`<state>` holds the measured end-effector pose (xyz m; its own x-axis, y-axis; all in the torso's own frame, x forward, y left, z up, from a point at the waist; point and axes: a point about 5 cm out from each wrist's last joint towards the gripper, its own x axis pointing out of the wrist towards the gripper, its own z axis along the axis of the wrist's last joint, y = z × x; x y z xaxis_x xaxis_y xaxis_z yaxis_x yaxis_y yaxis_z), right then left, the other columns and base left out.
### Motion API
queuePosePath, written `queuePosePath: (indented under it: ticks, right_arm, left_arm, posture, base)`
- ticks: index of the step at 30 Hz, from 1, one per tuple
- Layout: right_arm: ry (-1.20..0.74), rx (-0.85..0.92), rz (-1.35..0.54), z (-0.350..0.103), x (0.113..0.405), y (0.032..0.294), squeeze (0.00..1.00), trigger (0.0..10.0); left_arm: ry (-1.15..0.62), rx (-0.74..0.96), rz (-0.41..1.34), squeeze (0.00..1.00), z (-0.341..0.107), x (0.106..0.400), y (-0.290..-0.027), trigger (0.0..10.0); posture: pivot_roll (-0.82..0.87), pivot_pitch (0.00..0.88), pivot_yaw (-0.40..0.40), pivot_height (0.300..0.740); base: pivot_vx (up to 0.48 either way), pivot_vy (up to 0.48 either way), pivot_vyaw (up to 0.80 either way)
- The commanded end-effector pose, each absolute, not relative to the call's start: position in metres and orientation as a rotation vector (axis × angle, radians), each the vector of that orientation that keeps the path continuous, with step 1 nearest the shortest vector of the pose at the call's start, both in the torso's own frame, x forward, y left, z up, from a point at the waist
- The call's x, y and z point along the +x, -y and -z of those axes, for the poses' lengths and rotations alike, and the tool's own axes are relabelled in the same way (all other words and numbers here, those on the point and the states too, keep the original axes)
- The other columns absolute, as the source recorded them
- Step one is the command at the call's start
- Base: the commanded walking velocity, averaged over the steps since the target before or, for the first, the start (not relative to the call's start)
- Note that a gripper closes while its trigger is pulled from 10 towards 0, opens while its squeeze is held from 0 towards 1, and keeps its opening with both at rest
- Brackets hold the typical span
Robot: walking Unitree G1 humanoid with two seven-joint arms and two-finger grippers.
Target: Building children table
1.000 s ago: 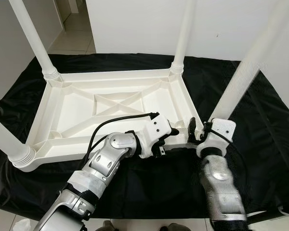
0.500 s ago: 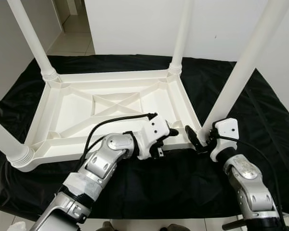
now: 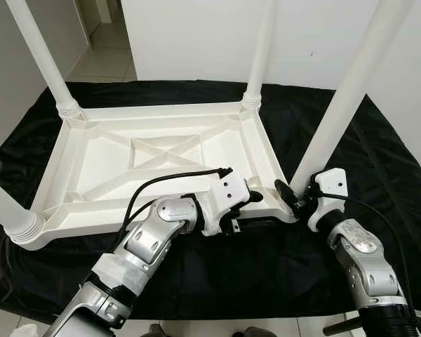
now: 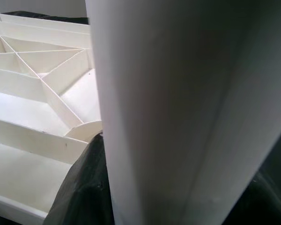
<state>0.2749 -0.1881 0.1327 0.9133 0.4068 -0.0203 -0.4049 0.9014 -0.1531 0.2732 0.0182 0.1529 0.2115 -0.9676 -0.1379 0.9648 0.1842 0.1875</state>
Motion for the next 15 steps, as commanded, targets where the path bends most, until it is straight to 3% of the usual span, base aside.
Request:
queuePosePath:
  ticks: [1, 7, 15]
  right_arm:
    - [-0.047, -0.127, -0.462, -0.119, 0.271, 0.180, 0.00, 10.0]
    - [-0.032, -0.141, -0.244, -0.120, 0.277, 0.190, 0.00, 10.0]
    - [-0.058, -0.070, -0.070, -0.118, 0.274, 0.179, 0.00, 10.0]
  left_arm:
    - [-0.004, 0.258, 1.444, 0.00, -0.152, 0.268, -0.017, 10.0]
    - [-0.012, 0.276, 1.416, 0.00, -0.149, 0.271, -0.015, 10.0]
    - [-0.014, 0.282, 1.407, 0.00, -0.148, 0.273, -0.015, 10.0]
  posture:
    - [-0.06, 0.000, 0.008, 0.740]
    - [-0.07, 0.000, 0.010, 0.740]
    - [-0.08, 0.000, 0.011, 0.740]
  base:
    - [0.000, 0.000, 0.00]
    - [0.000, 0.000, 0.00]
    - [0.000, 0.000, 0.00]
